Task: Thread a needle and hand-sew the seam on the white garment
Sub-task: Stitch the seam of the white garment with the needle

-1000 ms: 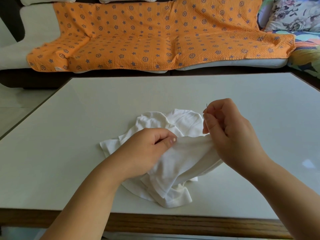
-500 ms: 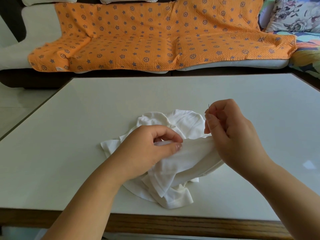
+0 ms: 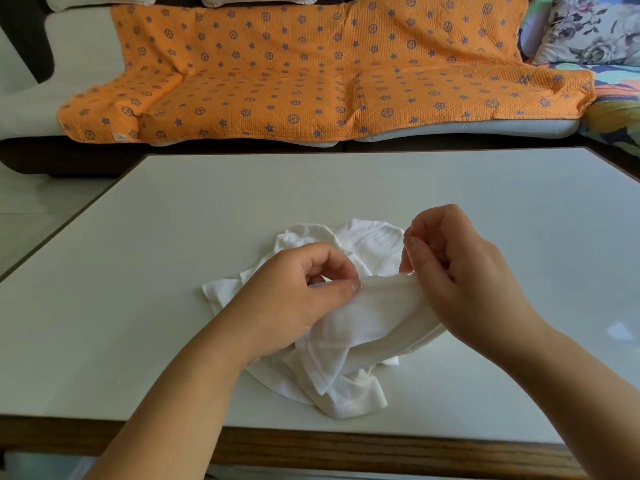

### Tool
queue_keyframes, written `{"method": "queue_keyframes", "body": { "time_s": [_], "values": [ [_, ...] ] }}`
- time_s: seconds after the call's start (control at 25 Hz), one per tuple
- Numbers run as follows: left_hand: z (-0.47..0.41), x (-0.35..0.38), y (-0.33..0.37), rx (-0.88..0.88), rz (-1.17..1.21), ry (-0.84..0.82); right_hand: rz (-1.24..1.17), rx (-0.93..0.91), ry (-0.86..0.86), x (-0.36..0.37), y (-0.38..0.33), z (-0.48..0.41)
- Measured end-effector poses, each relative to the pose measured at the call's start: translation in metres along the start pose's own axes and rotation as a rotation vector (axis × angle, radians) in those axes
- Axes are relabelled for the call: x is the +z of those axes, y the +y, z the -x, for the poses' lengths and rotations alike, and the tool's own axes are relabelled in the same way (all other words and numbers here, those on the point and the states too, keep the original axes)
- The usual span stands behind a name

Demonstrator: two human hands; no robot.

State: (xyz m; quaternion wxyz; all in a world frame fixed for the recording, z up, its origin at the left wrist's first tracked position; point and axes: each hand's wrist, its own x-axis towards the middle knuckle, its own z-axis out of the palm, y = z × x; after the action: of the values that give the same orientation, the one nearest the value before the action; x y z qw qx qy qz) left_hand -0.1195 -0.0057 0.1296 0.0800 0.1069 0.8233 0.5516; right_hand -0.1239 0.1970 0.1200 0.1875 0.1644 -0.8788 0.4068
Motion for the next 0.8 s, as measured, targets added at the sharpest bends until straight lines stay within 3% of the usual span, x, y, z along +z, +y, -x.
{"method": "queue_keyframes", "body": {
  "time_s": [0.32, 0.8],
  "values": [
    [-0.0001, -0.0028, -0.0015, 0.018, -0.001, 0.047, -0.136, 0.061, -0.181, -0.003, -0.0022, 0.0011],
    [0.0037, -0.0076, 0.0017, -0.044, -0.039, -0.013, -0.032, 0.004, -0.177, 0.0021, -0.0004, 0.0021]
  ]
}}
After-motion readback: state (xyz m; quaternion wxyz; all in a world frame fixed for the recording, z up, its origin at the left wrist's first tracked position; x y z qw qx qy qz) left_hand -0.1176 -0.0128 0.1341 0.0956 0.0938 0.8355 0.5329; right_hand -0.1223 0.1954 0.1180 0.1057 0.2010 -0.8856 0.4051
